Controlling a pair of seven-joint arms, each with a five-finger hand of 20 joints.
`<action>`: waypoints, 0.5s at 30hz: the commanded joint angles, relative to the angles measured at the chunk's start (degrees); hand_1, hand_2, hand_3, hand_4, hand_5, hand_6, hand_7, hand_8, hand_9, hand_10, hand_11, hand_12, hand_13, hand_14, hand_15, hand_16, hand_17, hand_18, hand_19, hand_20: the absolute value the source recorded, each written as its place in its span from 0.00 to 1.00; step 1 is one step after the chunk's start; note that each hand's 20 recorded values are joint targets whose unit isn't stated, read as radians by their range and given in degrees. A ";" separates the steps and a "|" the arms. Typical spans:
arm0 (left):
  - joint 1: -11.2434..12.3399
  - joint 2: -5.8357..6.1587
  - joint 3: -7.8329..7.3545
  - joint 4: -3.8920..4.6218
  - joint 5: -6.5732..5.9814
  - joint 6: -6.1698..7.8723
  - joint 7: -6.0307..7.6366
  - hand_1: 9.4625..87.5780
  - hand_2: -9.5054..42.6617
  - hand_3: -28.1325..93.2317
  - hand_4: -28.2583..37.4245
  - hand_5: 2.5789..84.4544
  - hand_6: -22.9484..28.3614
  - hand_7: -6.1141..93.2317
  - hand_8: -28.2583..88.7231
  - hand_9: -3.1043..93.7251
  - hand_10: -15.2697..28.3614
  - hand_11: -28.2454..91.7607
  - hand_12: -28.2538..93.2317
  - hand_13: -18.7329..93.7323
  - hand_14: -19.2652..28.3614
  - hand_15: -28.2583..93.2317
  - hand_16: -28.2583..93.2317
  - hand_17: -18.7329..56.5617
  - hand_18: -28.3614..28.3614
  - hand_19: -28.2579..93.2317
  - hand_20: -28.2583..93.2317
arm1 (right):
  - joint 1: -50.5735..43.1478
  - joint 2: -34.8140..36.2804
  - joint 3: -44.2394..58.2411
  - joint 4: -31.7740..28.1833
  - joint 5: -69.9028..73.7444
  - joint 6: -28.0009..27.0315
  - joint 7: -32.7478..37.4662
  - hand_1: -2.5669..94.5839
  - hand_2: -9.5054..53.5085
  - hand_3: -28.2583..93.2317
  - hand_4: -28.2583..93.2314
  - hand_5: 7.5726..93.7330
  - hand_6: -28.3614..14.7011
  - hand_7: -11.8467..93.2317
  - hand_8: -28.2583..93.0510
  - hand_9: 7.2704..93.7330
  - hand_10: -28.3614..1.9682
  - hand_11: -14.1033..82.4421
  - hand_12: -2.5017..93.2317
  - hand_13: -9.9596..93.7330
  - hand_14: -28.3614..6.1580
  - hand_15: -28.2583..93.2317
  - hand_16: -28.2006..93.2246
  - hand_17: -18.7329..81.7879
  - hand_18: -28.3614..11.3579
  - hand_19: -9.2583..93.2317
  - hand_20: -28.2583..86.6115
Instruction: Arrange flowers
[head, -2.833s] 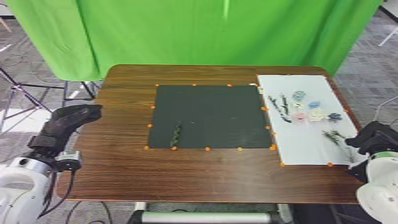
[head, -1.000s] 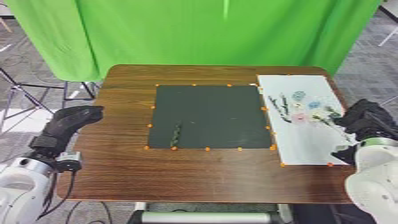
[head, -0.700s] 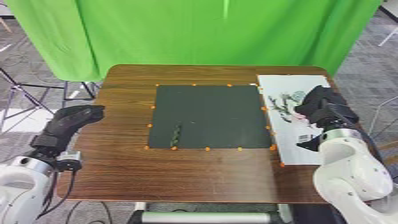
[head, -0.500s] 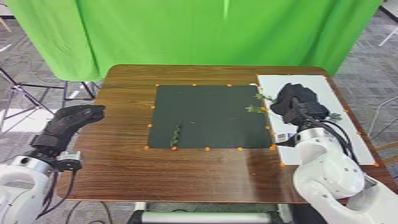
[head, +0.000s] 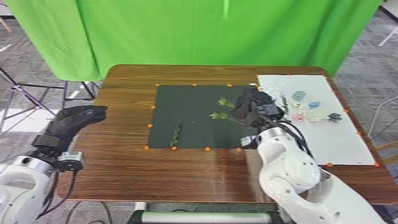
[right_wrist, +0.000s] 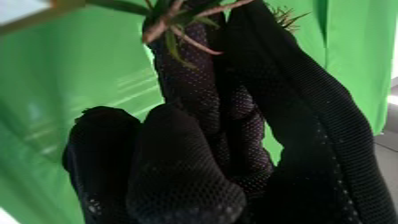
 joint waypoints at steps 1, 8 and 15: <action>-0.33 0.16 0.31 0.40 0.22 -1.66 -0.60 0.31 0.07 0.73 0.20 0.56 0.53 0.22 0.19 0.51 0.67 0.41 0.33 0.48 0.78 0.39 0.25 0.31 0.74 0.30 0.38 | 2.03 -5.33 -1.90 4.21 3.27 -1.19 -1.01 0.62 0.00 0.68 0.15 0.89 0.58 0.31 0.41 1.00 0.57 0.47 0.27 1.00 0.83 0.81 0.39 0.93 0.47 1.00 0.75; 0.01 0.14 0.05 0.20 0.27 -1.76 -0.85 0.31 0.07 0.73 0.20 0.56 0.54 0.22 0.19 0.50 0.67 0.41 0.33 0.48 0.78 0.39 0.25 0.30 0.74 0.30 0.38 | 3.20 -8.05 -2.34 6.49 4.62 -2.45 0.58 0.63 0.00 0.67 0.15 0.89 0.58 0.33 0.41 1.00 0.58 0.49 0.27 1.00 0.84 0.81 0.39 0.93 0.47 1.00 0.75; 0.07 0.15 0.10 0.11 0.24 -1.86 -0.91 0.31 0.07 0.73 0.20 0.56 0.54 0.22 0.19 0.50 0.67 0.41 0.33 0.48 0.79 0.39 0.25 0.30 0.74 0.29 0.38 | 3.63 -9.63 -2.81 7.84 6.44 -3.49 2.17 0.63 0.00 0.66 0.15 0.88 0.59 0.38 0.40 1.00 0.56 0.53 0.27 1.00 0.84 0.81 0.39 0.93 0.47 1.00 0.76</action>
